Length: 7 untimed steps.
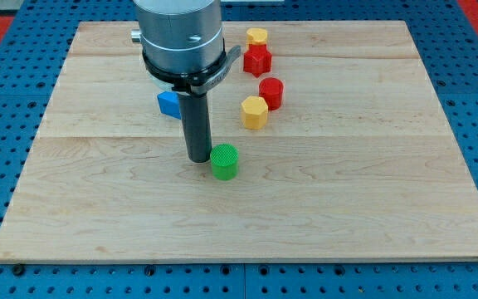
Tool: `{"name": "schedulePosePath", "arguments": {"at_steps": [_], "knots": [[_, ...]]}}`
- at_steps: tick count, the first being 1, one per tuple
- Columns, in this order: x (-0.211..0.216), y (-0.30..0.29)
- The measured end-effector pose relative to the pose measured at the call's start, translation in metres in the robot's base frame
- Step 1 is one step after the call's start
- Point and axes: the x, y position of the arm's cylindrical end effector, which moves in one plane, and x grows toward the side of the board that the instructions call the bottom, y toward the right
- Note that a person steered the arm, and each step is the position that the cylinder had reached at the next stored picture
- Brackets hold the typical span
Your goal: Push the green circle to the right side
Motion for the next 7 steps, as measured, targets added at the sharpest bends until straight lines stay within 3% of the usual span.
{"name": "schedulePosePath", "arguments": {"at_steps": [3, 7], "knots": [[0.013, -0.062], [0.013, 0.033]]}}
